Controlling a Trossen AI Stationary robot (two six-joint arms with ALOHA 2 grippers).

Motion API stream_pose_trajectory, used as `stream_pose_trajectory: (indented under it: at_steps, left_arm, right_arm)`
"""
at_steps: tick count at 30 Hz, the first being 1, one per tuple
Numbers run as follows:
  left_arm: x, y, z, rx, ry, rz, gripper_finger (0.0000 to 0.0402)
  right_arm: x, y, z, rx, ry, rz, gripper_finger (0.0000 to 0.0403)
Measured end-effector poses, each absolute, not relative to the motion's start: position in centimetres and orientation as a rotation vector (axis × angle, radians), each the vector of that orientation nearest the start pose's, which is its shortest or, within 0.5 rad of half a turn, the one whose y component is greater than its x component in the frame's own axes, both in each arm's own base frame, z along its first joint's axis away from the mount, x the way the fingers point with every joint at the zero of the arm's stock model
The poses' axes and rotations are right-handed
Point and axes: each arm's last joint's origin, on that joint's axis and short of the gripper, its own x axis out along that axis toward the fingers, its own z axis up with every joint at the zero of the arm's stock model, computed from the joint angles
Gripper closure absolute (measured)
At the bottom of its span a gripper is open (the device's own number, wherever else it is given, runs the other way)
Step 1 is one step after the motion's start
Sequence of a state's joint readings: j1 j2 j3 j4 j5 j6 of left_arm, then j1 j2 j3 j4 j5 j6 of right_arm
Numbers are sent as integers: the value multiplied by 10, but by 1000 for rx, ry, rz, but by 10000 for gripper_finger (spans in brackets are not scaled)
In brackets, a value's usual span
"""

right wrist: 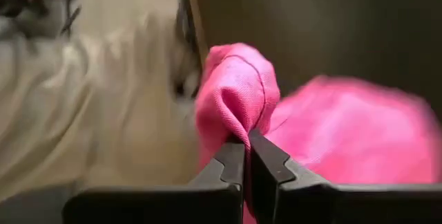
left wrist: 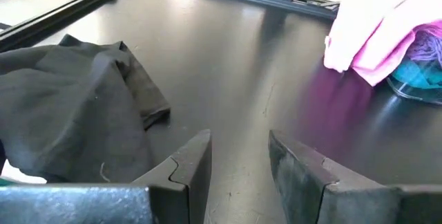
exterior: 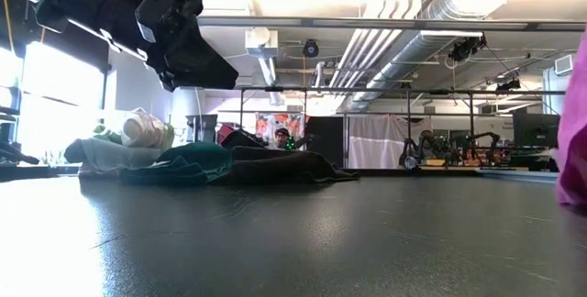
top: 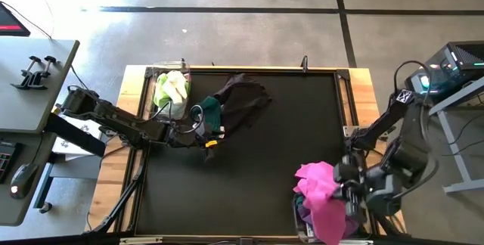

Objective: Sort towels by color in basket
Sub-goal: Put the pink towel into the bottom transparent bin

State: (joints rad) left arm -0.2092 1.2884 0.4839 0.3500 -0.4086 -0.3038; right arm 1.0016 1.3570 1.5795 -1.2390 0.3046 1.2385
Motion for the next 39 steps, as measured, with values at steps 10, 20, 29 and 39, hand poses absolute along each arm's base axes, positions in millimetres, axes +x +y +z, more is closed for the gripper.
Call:
stream_pose_trajectory:
  at_steps: [10,20,29,39]
  left_arm:
    - [242,-40,182,-172,381,258,273]
    - [242,-40,182,-172,381,258,273]
    - [242,-40,182,-167,381,256,273]
    - [242,-40,182,-166,382,255,273]
  right_arm:
    - [120,219,364,872,1347,-103,403]
    - [155,238,269,910,1424,8,403]
    - [158,233,174,928,1722,-48,378]
    - [156,227,190,979,1731,11,251]
